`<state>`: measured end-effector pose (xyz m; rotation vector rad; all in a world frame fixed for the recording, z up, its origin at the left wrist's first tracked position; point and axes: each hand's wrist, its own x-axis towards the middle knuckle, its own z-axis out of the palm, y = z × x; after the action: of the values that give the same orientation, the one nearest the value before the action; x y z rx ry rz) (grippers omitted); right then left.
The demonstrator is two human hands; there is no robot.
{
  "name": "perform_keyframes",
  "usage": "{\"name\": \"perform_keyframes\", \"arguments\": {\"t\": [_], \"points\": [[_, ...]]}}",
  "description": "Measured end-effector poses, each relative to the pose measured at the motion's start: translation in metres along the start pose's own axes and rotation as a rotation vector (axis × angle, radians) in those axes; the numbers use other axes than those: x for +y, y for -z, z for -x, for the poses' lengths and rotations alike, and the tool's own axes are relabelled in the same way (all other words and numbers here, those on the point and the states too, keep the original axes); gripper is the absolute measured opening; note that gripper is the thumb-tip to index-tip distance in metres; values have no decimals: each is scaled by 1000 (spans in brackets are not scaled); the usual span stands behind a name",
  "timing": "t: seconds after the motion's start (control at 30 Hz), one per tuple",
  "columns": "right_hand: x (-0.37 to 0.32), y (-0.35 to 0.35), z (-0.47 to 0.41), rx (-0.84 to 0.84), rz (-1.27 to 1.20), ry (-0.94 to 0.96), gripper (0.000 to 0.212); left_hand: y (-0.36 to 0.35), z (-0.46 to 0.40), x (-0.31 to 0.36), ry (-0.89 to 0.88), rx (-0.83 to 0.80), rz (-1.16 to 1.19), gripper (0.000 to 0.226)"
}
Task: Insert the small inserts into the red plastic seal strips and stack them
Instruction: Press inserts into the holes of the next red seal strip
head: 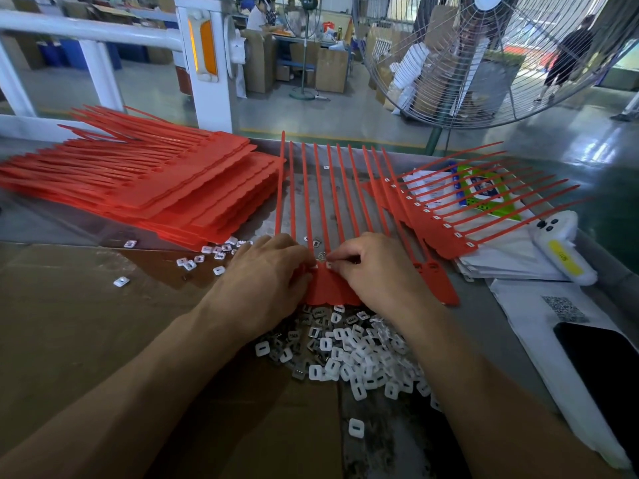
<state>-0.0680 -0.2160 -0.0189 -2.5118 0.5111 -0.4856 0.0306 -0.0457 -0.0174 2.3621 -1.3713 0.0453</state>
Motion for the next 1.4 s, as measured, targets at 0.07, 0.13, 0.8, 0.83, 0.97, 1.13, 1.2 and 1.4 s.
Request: {"name": "perform_keyframes", "arguments": {"t": [0.07, 0.13, 0.8, 0.83, 0.97, 1.13, 1.2, 1.4], "points": [[0, -1, 0, 9, 18, 6, 17, 0, 0, 0, -2, 6, 1, 32], [0, -1, 1, 7, 22, 15, 17, 0, 0, 0, -3, 8, 2, 32], [-9, 21, 18, -179, 380, 181, 36, 0, -2, -2, -7, -7, 12, 33], [-9, 21, 18, -189, 404, 197, 35, 0, -2, -2, -9, -4, 13, 33], [-1, 28, 22, -164, 191, 181, 25, -1, 0, -3, -9, 10, 26, 31], [6, 42, 25, -302, -77, 123, 4, -1, -1, -4, -18, 21, 23, 32], [8, 48, 25, -336, -54, 121, 4, -1, -2, -4, -19, 23, 27, 31], [20, 70, 27, -455, -67, 65, 10, -2, -1, -4, -23, 22, 22, 32]]}}
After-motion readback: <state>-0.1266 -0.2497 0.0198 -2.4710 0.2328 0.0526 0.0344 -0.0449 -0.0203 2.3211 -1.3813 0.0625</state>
